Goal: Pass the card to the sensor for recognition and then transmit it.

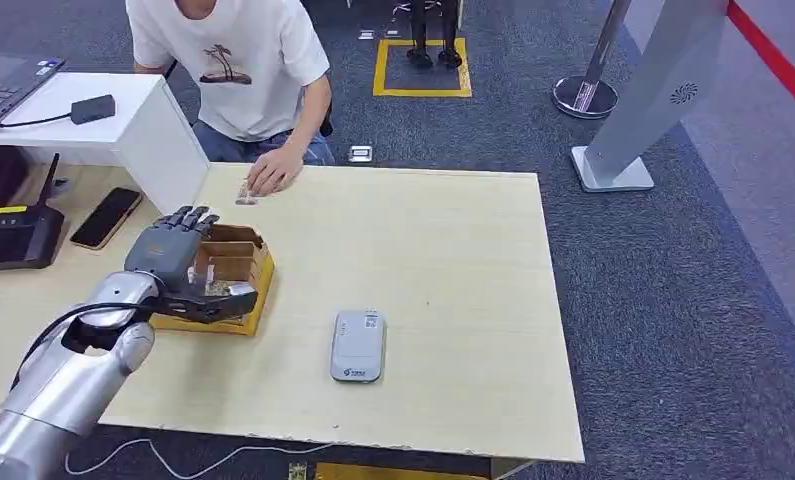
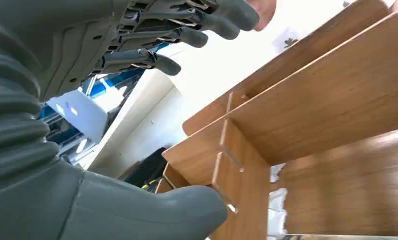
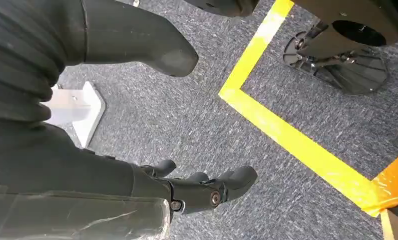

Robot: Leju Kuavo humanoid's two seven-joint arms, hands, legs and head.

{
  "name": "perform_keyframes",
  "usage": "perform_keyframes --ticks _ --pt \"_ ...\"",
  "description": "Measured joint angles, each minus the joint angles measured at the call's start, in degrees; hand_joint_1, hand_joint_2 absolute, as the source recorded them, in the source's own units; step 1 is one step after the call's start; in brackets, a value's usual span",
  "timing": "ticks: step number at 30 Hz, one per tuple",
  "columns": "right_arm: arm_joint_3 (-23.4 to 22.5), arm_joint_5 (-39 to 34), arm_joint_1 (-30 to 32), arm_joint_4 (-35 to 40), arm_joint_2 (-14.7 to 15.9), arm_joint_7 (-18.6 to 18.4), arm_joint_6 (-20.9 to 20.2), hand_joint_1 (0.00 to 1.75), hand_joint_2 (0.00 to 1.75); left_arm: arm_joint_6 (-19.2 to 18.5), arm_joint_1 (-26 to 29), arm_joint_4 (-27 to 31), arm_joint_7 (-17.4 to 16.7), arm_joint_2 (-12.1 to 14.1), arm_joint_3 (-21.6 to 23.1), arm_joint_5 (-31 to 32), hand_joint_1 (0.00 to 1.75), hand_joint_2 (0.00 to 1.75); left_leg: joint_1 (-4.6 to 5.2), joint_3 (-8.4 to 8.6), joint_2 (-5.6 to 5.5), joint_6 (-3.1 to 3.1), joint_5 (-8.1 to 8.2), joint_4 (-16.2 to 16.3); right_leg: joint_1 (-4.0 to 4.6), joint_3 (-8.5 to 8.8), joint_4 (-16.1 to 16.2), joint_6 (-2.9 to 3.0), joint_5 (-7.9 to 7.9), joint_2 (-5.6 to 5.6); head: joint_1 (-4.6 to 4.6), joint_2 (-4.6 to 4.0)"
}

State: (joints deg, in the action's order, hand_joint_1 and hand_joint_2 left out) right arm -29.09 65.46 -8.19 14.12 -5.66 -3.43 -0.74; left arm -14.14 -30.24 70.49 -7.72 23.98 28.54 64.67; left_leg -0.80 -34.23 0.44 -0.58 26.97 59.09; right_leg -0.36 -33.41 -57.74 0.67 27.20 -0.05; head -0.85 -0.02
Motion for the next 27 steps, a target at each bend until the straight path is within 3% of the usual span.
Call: perform_keyframes --ticks 1,4,18,21,27 --pt "0.0 0.0 0.0 0.0 0.0 0.0 0.0 0.0 1.75 0.0 0.0 0.0 0.0 -0.1 0.1 0.0 0.07 1.75 0.0 0.0 0.0 0.0 0.0 0.0 0.0 0.0 0.0 0.0 0.0 0.0 0.0 0.0" --pt "0.0 0.0 0.0 0.0 0.0 0.0 0.0 0.0 1.75 -0.2 -0.1 -0.1 0.0 -0.2 0.3 0.0 0.03 1.75 0.0 0.0 0.0 0.0 0.0 0.0 0.0 0.0 0.0 0.0 0.0 0.0 0.0 0.0" --pt "0.0 0.8 -0.1 0.3 0.0 0.0 -0.2 0.0 1.75 -1.2 -1.8 -0.8 0.0 -0.7 1.3 0.1 0.0 1.75 0.01 -0.01 -0.01 0.0 0.0 0.0 -0.01 0.01 0.0 -0.01 0.0 -0.01 0.0 0.0" --pt "-0.4 0.6 -0.1 0.3 0.0 0.2 -0.2 0.0 1.75 0.3 -1.8 -0.7 -0.6 -1.2 1.4 1.0 0.0 1.75 0.01 0.0 -0.02 0.0 0.0 0.0 0.0 0.01 0.0 -0.01 0.0 -0.01 -0.02 0.0" --pt "-1.8 -0.3 0.4 0.3 0.0 1.0 0.5 0.0 1.75 -0.2 -1.6 3.7 -1.9 -1.4 1.5 1.9 0.0 1.75 0.01 -0.02 -0.02 0.0 0.0 0.0 0.0 0.02 0.0 -0.01 0.0 -0.01 0.0 0.0"
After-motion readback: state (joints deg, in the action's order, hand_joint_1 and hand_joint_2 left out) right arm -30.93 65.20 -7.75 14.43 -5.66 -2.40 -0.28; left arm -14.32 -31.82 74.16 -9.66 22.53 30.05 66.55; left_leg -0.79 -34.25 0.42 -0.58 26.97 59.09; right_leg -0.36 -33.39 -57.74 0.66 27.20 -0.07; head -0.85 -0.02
